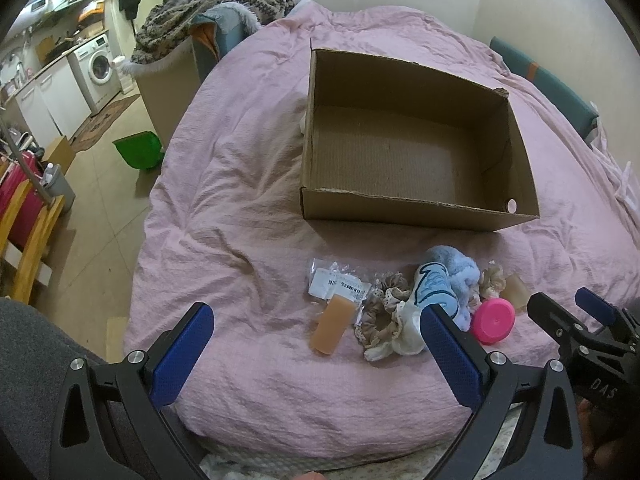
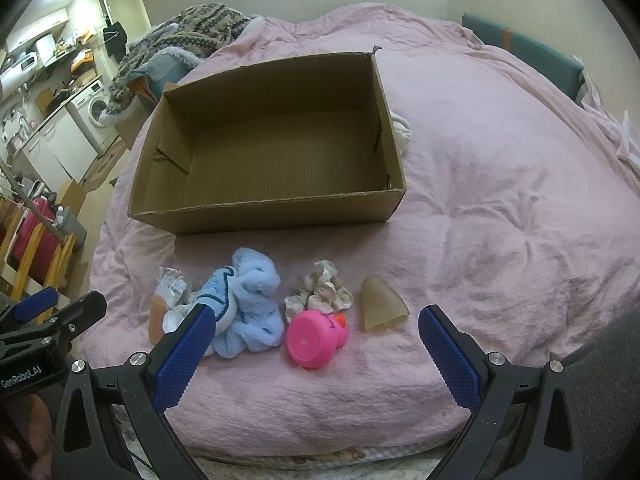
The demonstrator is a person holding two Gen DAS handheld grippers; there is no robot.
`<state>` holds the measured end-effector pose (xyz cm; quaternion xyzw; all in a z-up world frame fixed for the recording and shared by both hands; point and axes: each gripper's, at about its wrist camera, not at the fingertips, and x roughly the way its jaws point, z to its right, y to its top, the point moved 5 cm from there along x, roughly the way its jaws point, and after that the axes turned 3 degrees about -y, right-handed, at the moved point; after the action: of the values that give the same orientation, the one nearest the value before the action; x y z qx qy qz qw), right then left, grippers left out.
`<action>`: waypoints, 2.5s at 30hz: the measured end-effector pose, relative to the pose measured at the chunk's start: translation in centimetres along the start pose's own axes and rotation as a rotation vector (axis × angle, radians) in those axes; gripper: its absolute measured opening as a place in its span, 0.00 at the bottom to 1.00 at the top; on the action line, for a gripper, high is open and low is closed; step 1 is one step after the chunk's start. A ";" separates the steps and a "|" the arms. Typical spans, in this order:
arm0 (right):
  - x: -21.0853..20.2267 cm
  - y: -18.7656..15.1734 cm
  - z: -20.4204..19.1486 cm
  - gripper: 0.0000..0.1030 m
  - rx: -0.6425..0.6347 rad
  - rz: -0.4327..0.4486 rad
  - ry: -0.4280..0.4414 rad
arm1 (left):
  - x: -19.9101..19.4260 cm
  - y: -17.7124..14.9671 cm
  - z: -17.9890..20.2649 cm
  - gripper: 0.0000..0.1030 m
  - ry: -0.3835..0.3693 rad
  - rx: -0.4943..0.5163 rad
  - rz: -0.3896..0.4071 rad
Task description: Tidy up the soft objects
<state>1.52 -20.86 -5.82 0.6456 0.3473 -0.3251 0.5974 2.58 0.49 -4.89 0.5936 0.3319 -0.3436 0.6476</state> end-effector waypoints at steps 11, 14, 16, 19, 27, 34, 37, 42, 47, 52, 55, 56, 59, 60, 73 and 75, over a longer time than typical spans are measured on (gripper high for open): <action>0.1 0.0 0.2 1.00 0.016 -0.008 0.002 | 0.0 0.1 -0.1 1.00 0.002 -0.006 -0.002; 0.1 0.0 0.2 1.00 0.016 -0.009 0.002 | 0.0 0.1 -0.1 1.00 0.002 -0.007 -0.002; 0.1 0.0 0.2 1.00 0.017 -0.009 0.002 | 0.0 0.0 -0.2 1.00 0.002 -0.008 -0.002; 0.1 0.0 0.1 1.00 0.017 -0.009 0.002 | 0.0 0.1 -0.1 1.00 0.002 -0.005 -0.003; 0.1 0.0 0.1 1.00 0.017 -0.008 0.002 | 0.0 0.1 -0.1 1.00 0.002 -0.006 -0.003; 0.1 0.0 0.1 1.00 0.016 -0.009 0.002 | -0.1 0.1 -0.1 1.00 0.002 -0.005 -0.002; 0.1 0.0 0.1 1.00 0.016 -0.008 0.003 | -0.1 0.1 -0.1 1.00 0.003 -0.005 -0.003; 0.1 0.0 0.1 1.00 0.017 -0.010 0.003 | -0.1 0.1 -0.1 1.00 0.003 -0.005 -0.003; 0.1 0.1 0.0 1.00 0.015 -0.012 0.006 | -0.1 0.1 -0.2 1.00 0.002 -0.002 -0.007; 0.1 1.0 0.8 1.00 0.054 -0.036 0.046 | 0.0 0.8 -0.4 1.00 -0.008 -0.004 -0.032; 0.2 2.4 1.7 1.00 0.085 -0.056 0.067 | 0.3 1.6 -0.4 1.00 0.006 0.009 -0.043; 0.5 2.9 2.2 1.00 0.096 -0.070 0.074 | 0.5 1.9 -0.5 1.00 0.008 0.010 -0.050; 1.9 4.1 3.9 1.00 0.149 -0.146 0.107 | 1.4 2.8 -0.8 1.00 0.013 0.002 -0.090; 2.4 4.4 4.5 1.00 0.171 -0.171 0.117 | 1.7 3.2 -1.0 1.00 0.018 0.001 -0.107; 11.4 1.6 6.5 0.48 0.221 -0.516 0.110 | 6.5 3.6 -3.7 0.99 0.003 -0.107 -0.220; 11.7 1.3 5.8 0.46 0.176 -0.516 0.088 | 6.8 3.5 -3.8 0.98 -0.003 -0.117 -0.229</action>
<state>8.98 -26.01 -15.33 0.5986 0.4964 -0.4672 0.4207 9.13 4.17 -8.98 0.5125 0.4163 -0.3962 0.6380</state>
